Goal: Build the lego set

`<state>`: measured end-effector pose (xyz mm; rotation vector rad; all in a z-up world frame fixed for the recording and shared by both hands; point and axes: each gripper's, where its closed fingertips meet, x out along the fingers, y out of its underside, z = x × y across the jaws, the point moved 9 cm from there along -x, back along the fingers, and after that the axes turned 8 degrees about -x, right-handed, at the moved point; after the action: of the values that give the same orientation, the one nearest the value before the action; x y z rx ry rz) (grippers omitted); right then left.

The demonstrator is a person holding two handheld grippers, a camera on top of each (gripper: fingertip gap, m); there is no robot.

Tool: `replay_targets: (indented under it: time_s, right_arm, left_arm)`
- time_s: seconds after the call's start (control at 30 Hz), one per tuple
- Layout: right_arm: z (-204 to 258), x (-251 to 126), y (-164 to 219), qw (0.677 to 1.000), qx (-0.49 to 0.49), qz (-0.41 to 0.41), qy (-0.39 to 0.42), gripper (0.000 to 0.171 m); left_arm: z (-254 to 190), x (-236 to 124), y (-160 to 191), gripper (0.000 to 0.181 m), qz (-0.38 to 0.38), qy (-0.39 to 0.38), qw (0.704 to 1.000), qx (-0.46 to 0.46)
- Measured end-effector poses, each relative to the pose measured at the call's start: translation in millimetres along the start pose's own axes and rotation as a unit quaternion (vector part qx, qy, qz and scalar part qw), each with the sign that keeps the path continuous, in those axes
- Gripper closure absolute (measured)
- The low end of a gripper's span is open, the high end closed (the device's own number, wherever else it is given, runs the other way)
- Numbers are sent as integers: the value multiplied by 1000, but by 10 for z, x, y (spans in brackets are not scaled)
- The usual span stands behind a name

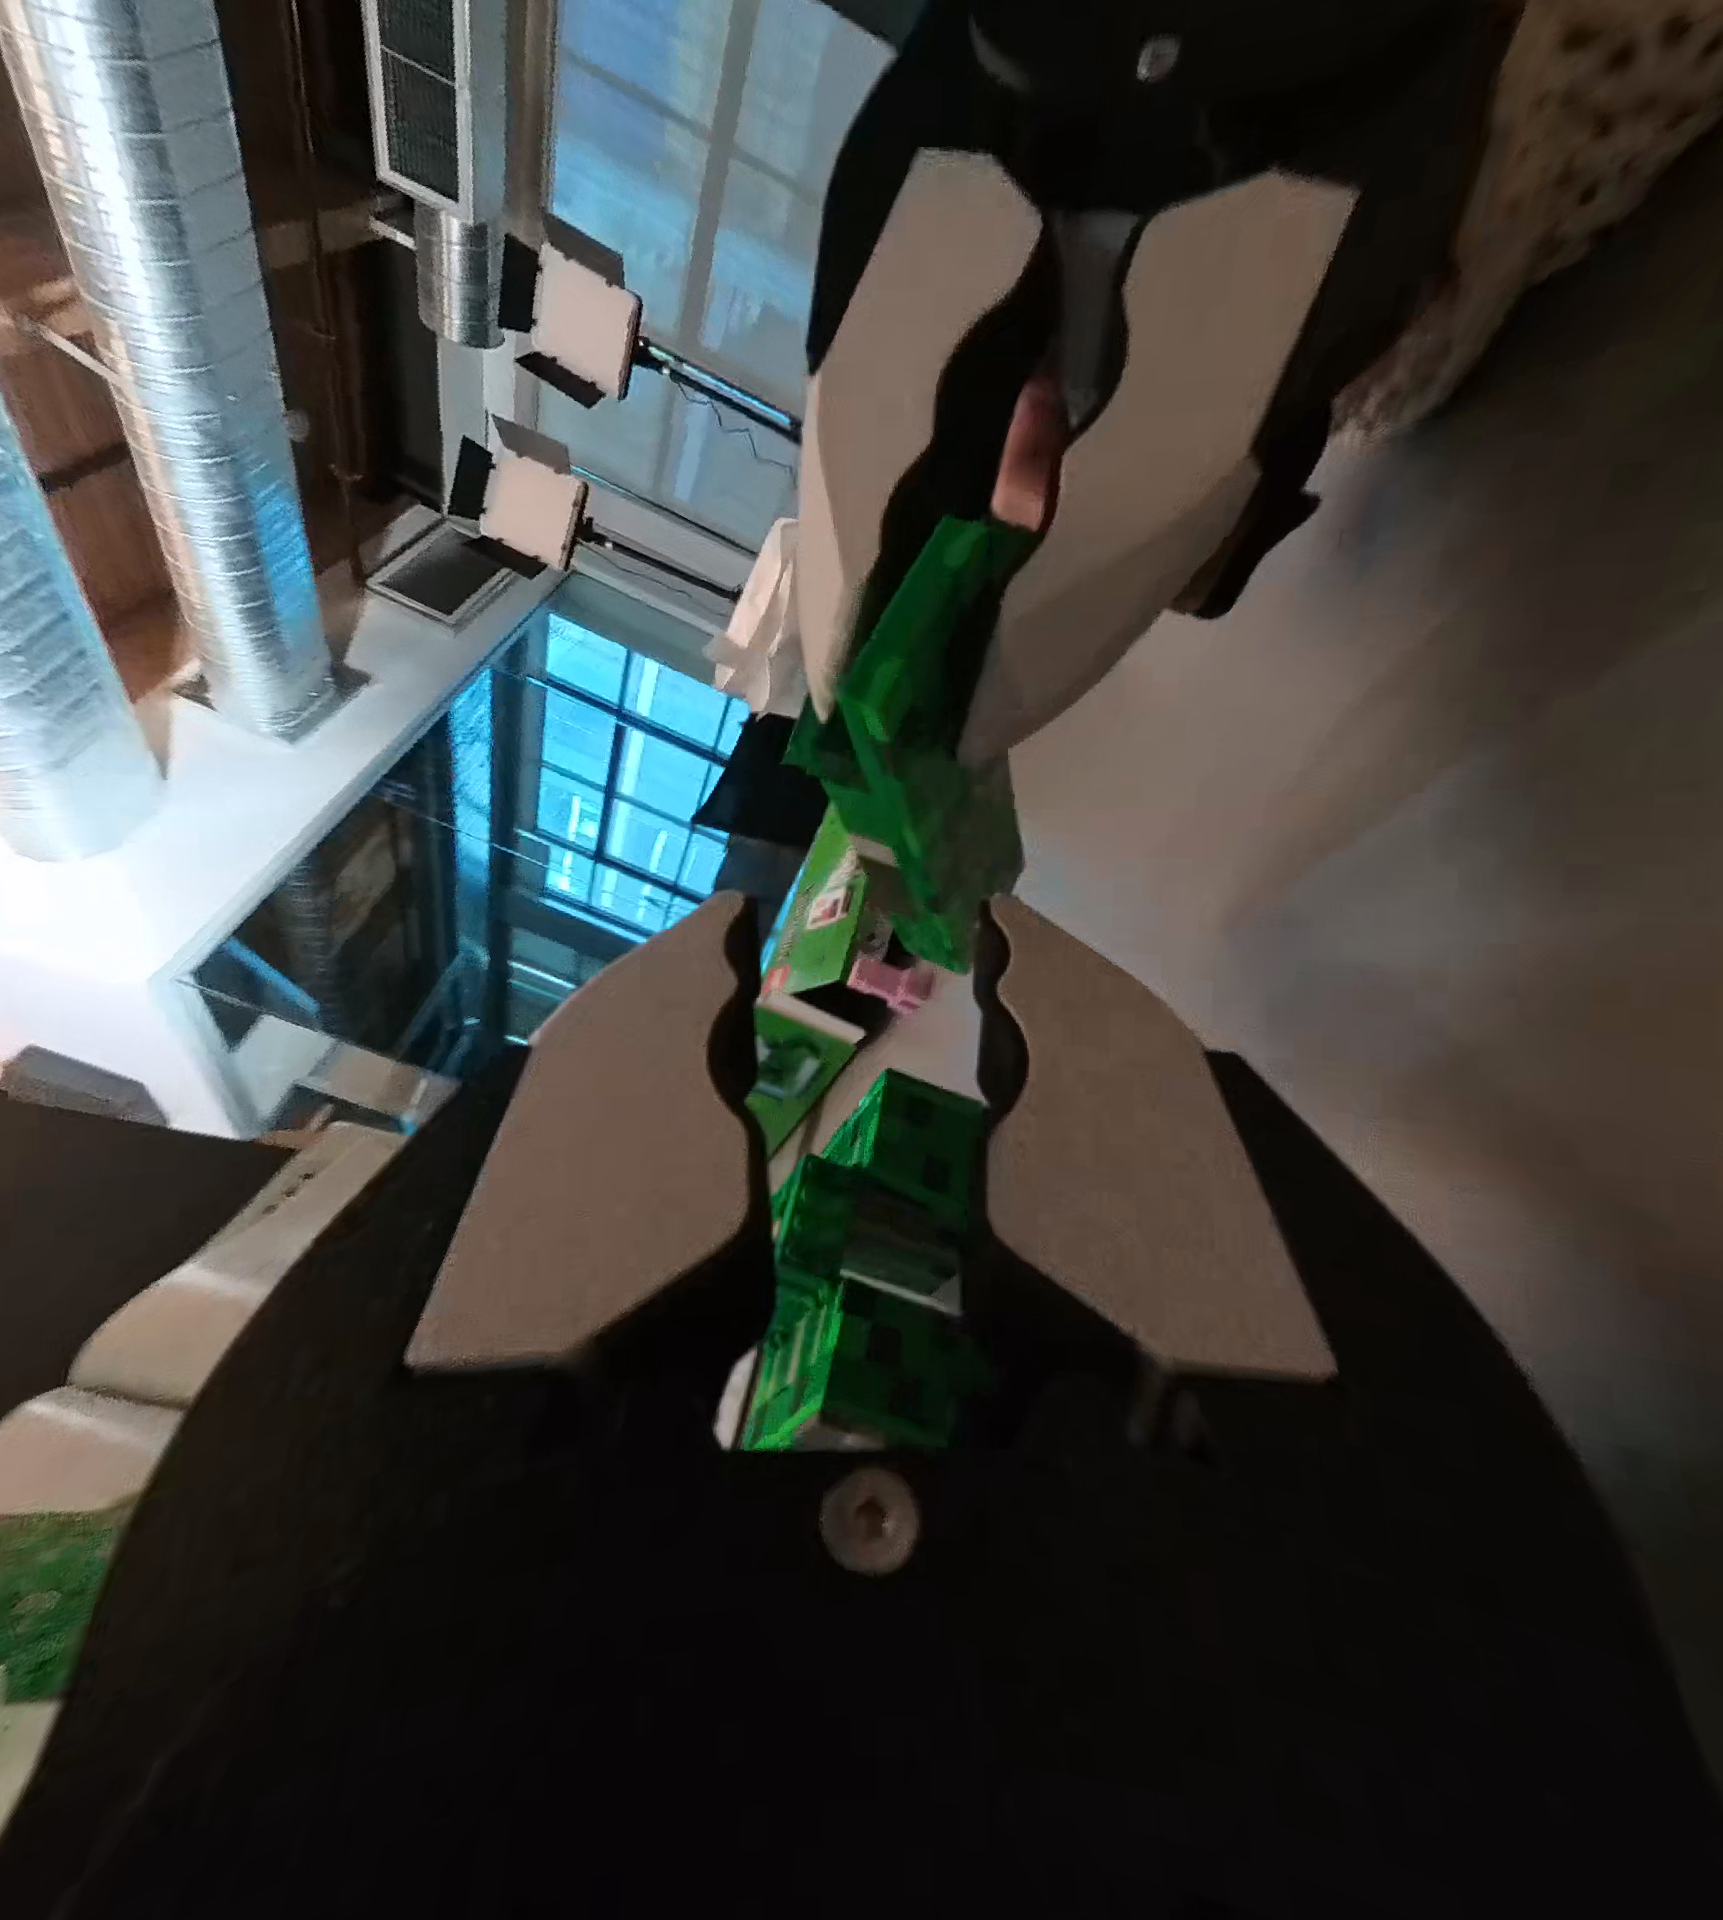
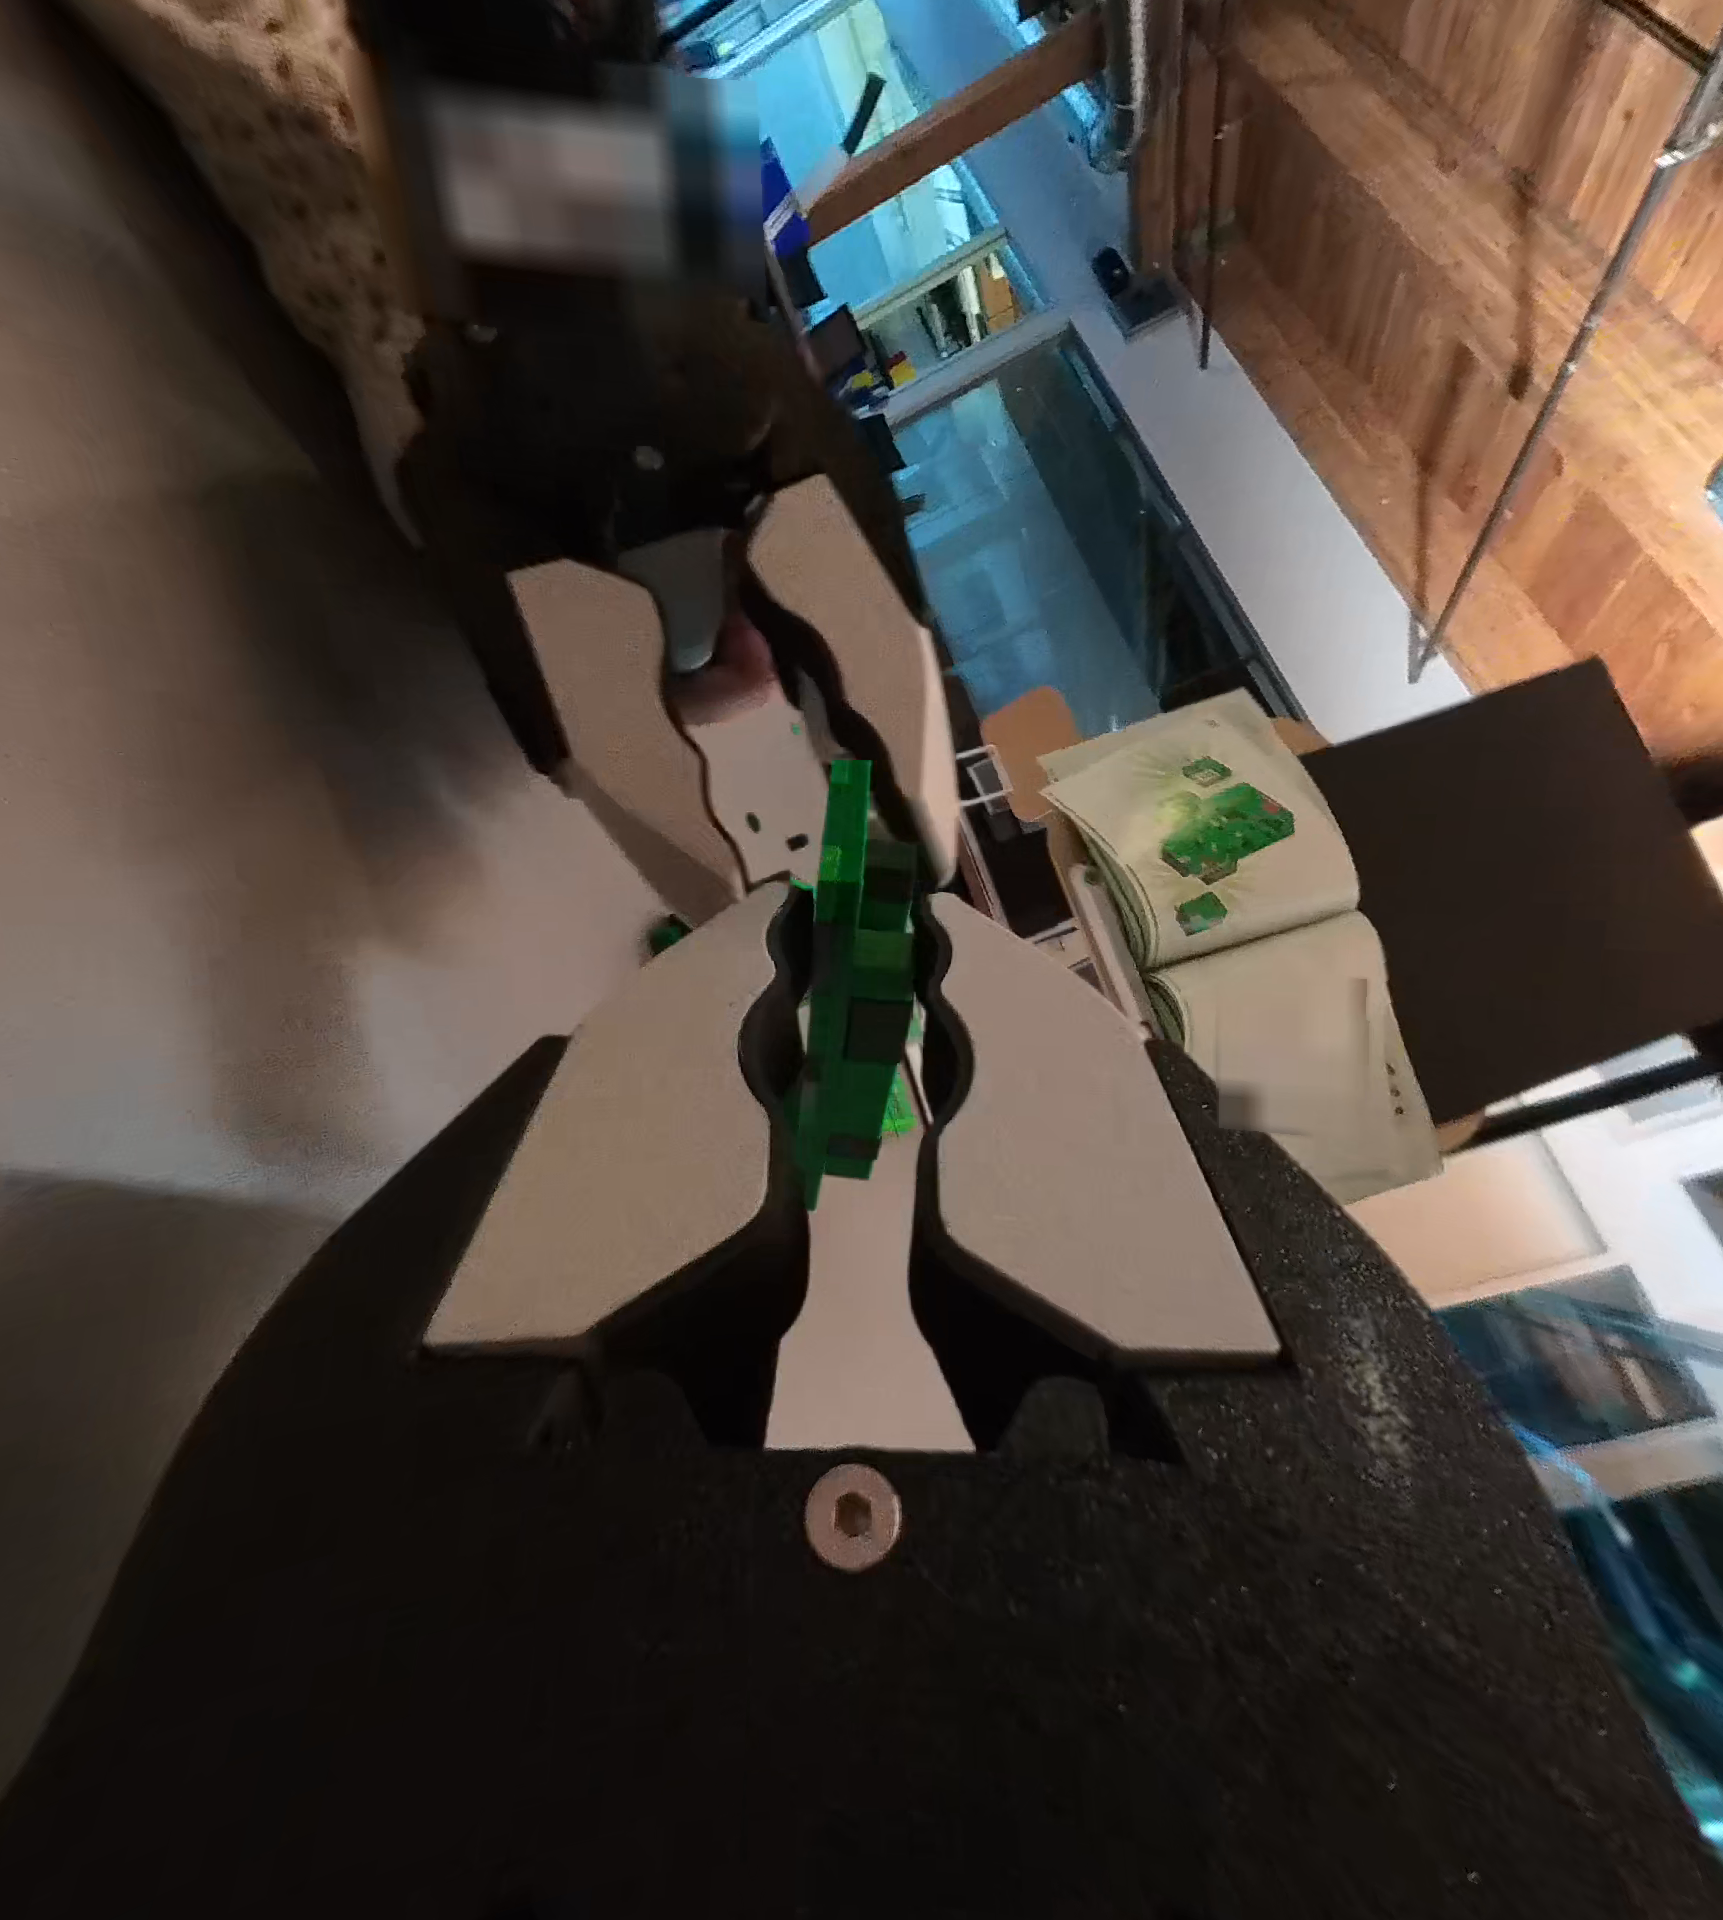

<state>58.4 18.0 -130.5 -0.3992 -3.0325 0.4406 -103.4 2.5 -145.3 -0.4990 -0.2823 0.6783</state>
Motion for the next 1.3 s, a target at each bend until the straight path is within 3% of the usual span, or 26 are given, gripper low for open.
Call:
replay_targets:
  time_s: [0.13, 0.2, 0.37, 0.57, 0.7, 0.83, 0.93, 1.1, 1.3]
  right_arm:
    - [139, 69, -68, 997, -56, 5, -45, 153]
    - [180, 84, -97, 996, -77, 4, -53, 154]
    - [196, 96, -147, 993, -115, 17, -22, 152]
    - [151, 95, -67, 992, -115, 58, -2, 131]
    - [69, 64, 37, 993, -84, 77, 11, 130]
    - [91, 70, 16, 994, -92, 67, 6, 134]
    - [166, 94, -3, 990, -120, 69, -17, 152]
    - [133, 190, 98, 977, -135, 167, 13, 153]
    - [67, 289, 230, 943, -152, 293, 49, 153]
  left_arm:
    - [-100, 5, -17, 145, -4, 24, 999, 46]
    - [-145, 2, -14, 156, -3, 41, 997, 64]
    - [-117, -16, -27, 163, -10, 25, 997, 76]
    - [-64, -38, -33, 164, -19, 10, 998, 64]
    - [-51, -60, -53, 164, -35, 14, 998, 51]
    - [-120, -79, -90, 164, -59, 46, 995, 59]
    - [-131, -73, -82, 164, -55, 48, 995, 63]
    - [-60, 15, -27, 154, -6, 27, 1000, 2]
    - [125, 74, -13, 126, 49, 18, 977, -207]
